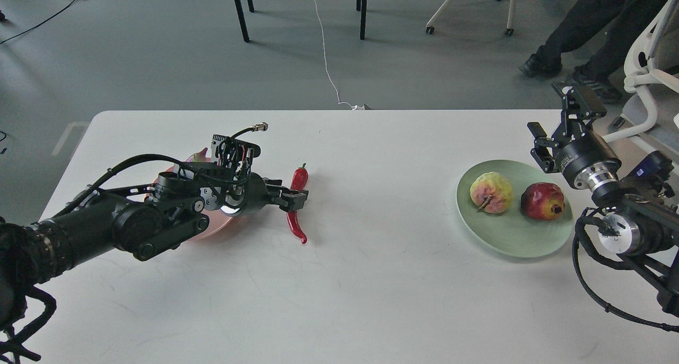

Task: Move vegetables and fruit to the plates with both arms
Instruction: 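Release the eggplant and grasp the red chili pepper with left gripper, then carry the chili pepper onto the pink plate and release it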

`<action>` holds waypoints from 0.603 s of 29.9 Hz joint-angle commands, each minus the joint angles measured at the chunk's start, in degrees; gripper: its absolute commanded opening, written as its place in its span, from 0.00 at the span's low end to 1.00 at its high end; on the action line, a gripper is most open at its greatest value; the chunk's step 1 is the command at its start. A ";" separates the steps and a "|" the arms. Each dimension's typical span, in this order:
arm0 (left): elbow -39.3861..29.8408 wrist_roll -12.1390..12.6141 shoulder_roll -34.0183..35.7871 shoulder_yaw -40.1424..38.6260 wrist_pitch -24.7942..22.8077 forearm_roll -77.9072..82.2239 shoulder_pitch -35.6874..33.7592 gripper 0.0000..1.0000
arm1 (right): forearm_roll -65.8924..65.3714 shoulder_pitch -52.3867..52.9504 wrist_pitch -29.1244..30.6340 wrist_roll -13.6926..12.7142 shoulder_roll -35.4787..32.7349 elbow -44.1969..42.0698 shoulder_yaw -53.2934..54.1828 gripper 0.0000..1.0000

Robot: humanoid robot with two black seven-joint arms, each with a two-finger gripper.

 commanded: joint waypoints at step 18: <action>-12.35 0.82 5.44 -1.99 -2.56 -1.06 -2.97 0.07 | 0.00 0.00 -0.18 0.00 0.53 0.00 0.01 0.97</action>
